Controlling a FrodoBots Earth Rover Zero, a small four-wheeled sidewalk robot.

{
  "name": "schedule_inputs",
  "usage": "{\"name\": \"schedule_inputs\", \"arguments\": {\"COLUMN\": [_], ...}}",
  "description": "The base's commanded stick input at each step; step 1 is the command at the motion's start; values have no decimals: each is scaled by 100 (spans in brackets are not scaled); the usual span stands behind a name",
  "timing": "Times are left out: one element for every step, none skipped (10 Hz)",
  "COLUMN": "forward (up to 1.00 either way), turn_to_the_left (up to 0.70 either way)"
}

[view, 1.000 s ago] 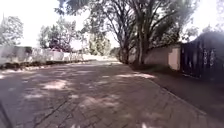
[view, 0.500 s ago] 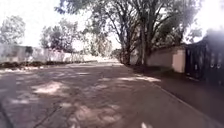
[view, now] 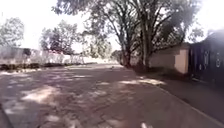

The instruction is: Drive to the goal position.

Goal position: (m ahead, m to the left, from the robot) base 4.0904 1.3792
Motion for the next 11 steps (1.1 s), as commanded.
{"name": "schedule_inputs", "arguments": {"forward": [70,70,70,70,70,70,70,70,70,70,70], "turn_to_the_left": [-17,0,0,0,0,0,0,0,0,0,0]}}
